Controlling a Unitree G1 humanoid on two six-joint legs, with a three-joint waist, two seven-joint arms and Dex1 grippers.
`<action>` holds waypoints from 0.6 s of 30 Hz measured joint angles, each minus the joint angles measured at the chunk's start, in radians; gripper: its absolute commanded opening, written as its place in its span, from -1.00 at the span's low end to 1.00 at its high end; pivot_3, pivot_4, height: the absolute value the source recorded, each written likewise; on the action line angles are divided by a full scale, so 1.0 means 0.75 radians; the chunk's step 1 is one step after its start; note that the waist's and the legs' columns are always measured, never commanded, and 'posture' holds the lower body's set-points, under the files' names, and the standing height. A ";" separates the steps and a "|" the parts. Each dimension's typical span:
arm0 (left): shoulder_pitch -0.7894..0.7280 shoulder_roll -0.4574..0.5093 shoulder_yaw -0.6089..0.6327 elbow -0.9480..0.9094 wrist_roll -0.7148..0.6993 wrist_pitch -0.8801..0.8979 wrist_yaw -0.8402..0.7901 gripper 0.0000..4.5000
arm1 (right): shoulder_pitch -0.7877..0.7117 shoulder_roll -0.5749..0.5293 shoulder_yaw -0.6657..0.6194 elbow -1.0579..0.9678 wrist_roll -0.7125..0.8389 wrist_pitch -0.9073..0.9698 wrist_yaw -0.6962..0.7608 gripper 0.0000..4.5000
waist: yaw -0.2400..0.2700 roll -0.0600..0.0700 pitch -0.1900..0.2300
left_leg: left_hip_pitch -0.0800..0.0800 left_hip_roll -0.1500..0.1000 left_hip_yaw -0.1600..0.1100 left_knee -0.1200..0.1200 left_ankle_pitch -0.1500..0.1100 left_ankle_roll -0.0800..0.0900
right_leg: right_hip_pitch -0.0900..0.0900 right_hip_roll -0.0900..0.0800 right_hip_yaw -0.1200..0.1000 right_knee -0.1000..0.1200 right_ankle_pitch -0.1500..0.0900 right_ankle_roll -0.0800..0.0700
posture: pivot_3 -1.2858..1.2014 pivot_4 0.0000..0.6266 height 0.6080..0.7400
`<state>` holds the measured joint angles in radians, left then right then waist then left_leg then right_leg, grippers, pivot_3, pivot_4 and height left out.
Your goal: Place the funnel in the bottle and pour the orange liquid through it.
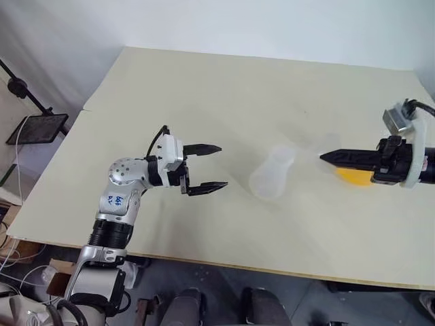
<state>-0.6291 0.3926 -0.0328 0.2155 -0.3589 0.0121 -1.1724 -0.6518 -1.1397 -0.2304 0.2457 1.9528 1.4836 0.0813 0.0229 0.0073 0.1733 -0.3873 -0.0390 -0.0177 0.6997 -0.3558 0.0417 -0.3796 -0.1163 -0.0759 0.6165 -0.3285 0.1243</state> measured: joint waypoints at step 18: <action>0.000 0.002 -0.007 -0.001 0.001 0.000 0.003 1.00 | -0.161 0.226 0.077 0.108 0.003 -0.024 -0.246 -0.99 | 0.002 0.000 0.000 | 0.000 -0.001 -0.001 0.000 0.000 0.000 | 0.000 0.000 -0.001 0.000 0.000 0.000 | 0.03 -0.52 1.00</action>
<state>-0.6293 0.3938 -0.0380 0.2144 -0.3583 0.0117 -1.1704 -0.7725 -0.9706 -0.1726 0.3268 1.9552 1.4654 -0.1034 0.0242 0.0074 0.1733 -0.3876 -0.0396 -0.0183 0.6995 -0.3557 0.0415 -0.3797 -0.1164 -0.0768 0.6168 -0.3285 0.1244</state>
